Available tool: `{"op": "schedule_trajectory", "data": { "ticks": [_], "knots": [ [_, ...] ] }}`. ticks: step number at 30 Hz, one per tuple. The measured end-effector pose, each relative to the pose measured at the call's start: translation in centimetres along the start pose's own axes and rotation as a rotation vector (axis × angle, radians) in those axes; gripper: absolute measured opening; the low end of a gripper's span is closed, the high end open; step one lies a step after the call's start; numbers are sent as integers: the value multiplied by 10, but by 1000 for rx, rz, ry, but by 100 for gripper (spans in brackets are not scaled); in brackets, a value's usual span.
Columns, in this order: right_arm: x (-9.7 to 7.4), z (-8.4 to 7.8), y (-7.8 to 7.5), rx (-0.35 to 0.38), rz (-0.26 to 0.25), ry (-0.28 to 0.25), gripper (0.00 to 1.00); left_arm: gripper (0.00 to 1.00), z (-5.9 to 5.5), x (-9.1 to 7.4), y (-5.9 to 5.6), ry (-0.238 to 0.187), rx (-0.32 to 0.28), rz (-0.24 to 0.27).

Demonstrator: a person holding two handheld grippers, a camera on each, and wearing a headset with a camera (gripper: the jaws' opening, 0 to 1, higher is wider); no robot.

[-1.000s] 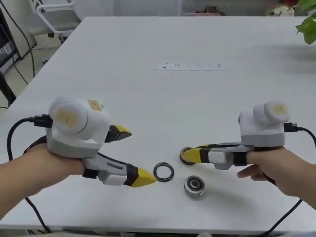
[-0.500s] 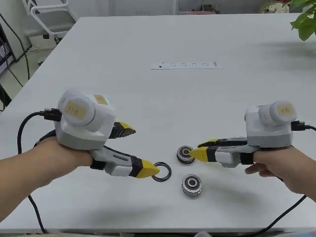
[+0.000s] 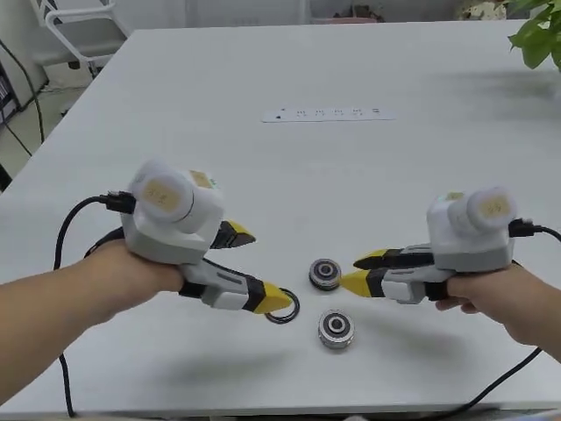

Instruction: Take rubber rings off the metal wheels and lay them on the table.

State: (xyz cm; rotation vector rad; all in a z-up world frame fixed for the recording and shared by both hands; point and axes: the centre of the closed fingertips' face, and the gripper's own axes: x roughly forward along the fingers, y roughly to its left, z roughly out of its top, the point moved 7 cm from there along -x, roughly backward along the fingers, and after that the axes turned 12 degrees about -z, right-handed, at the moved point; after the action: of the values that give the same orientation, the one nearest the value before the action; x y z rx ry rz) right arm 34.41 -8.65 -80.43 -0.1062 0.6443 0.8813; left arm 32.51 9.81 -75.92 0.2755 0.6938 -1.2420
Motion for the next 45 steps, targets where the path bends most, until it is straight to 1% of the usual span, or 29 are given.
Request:
{"op": "schedule_trajectory", "data": {
  "ticks": [4,9,13,17,27,31,41,45],
  "knots": [
    [4,-2,-3,-43,3,10,25,60,0,6,0,8,2,-10],
    [7,-4,-3,-70,6,19,24,57,-1,13,4,13,1,-20],
    [9,-4,-3,-80,10,17,23,55,2,17,3,4,-14,-33],
    [12,-5,-3,-101,16,24,22,53,5,21,6,-2,-15,-39],
    [16,-6,-1,-120,25,29,19,47,8,36,8,3,-11,-56],
    [17,-6,-1,-126,26,27,18,45,10,41,7,4,-8,-64],
    [17,-6,0,-138,31,26,14,37,15,55,11,17,0,-77],
    [17,-6,-1,-137,32,24,13,34,17,61,10,22,5,-87]
  ]
}}
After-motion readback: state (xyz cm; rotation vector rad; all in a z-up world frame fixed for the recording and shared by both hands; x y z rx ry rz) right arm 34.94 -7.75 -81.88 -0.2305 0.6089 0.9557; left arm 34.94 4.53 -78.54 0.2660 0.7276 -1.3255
